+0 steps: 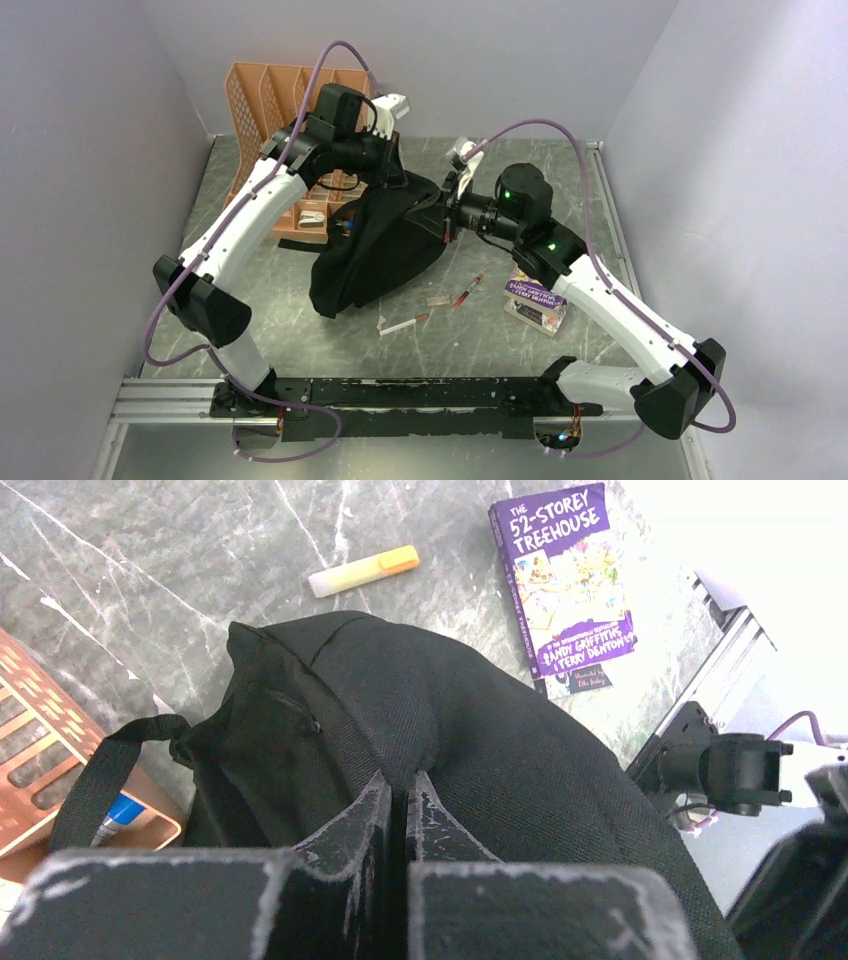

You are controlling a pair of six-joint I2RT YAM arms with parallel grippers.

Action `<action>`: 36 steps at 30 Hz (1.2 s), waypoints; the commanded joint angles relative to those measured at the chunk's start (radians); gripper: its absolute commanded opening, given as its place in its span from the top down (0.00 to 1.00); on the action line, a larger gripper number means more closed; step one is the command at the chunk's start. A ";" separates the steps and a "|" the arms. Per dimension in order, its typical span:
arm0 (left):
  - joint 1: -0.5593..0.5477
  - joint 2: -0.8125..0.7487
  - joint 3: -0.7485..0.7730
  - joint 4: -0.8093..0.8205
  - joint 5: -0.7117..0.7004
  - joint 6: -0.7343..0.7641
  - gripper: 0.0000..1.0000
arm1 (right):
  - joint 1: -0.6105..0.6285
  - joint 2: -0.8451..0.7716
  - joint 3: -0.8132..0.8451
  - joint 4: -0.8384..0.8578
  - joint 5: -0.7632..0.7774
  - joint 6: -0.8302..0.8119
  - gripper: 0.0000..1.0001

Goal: Pack the student bag
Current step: Unzip the student bag at the center of the board.

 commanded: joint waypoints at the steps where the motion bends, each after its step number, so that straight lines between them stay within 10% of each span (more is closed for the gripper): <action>1: 0.040 0.047 0.059 0.075 -0.003 -0.019 0.95 | 0.059 0.023 0.047 0.027 -0.089 0.003 1.00; 36: 0.269 0.145 0.151 0.242 0.044 -0.137 0.95 | 0.536 0.380 0.133 -0.262 0.158 -0.235 1.00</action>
